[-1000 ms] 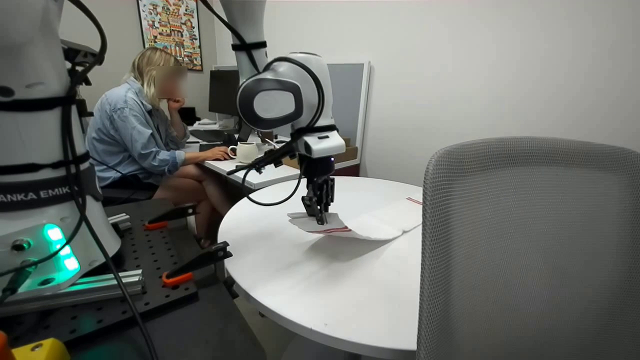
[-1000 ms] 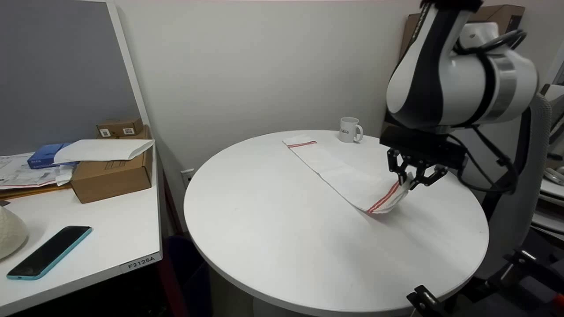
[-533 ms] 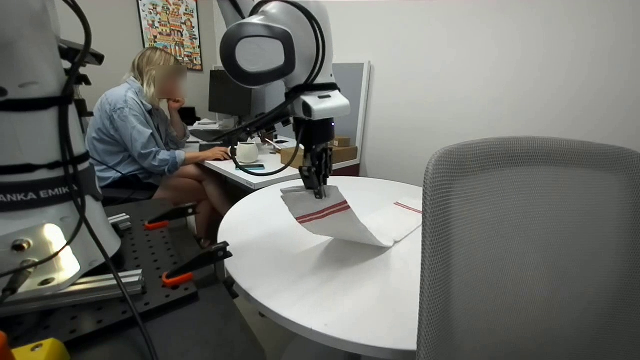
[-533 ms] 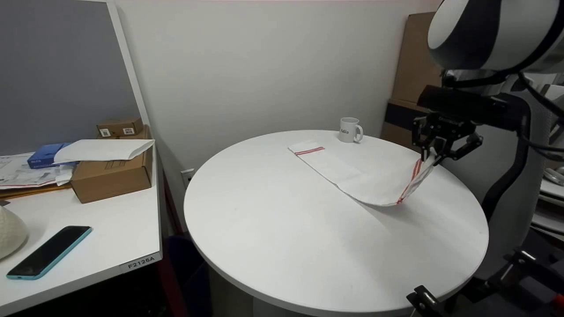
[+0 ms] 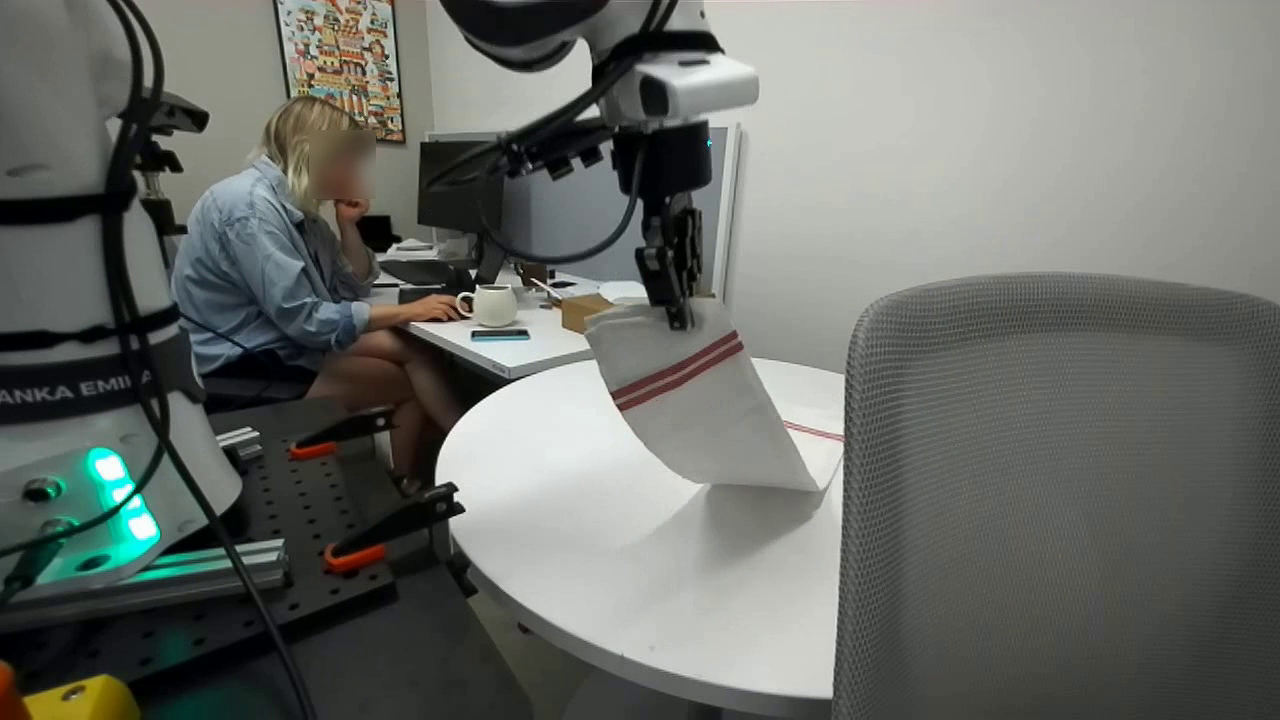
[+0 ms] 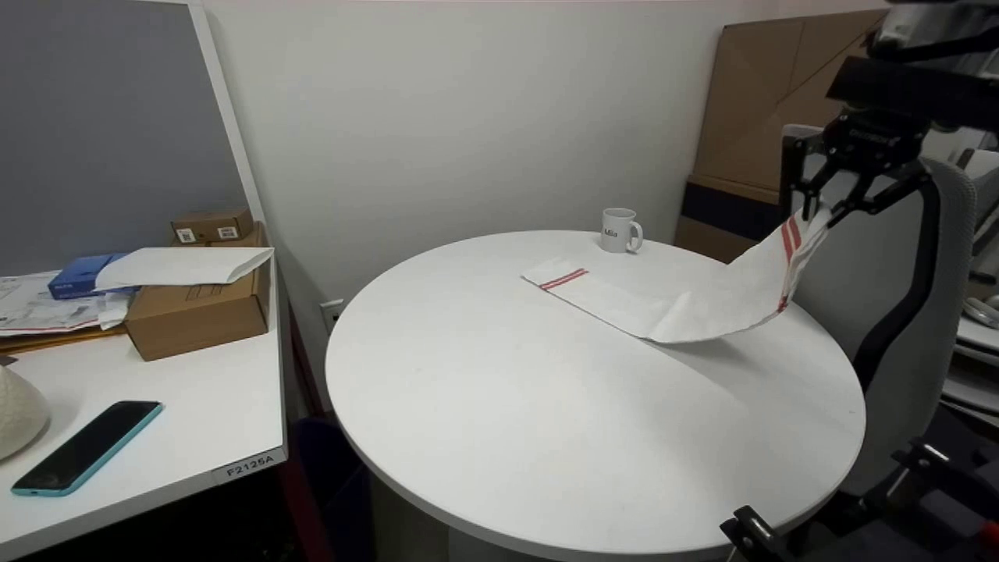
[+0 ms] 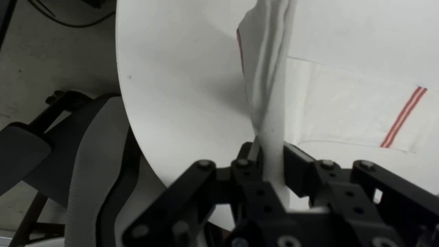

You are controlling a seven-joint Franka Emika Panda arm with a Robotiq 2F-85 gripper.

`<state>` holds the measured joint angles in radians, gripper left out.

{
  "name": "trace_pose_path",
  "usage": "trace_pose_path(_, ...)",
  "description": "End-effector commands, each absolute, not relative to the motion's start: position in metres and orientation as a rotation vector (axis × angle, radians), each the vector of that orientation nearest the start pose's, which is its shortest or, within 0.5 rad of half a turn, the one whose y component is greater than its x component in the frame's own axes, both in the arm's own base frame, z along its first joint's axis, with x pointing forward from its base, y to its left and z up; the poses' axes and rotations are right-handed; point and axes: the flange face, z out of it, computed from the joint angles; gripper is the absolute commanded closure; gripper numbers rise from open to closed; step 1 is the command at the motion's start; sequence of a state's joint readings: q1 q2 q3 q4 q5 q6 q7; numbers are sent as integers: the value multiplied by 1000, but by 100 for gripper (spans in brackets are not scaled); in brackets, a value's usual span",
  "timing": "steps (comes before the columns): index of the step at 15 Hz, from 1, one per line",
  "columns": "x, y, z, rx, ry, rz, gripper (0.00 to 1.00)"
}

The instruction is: Fold the towel three times over

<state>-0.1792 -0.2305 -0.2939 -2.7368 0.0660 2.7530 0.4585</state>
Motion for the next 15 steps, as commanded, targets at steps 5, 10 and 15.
trace_pose_path(5, 335, -192, 425, -2643, 1339, -492, 97)
trace_pose_path(10, 382, -193, 477, -2625, 1313, -539, 97)
trace_pose_path(15, 469, -213, 503, -2552, 1392, -596, 97)
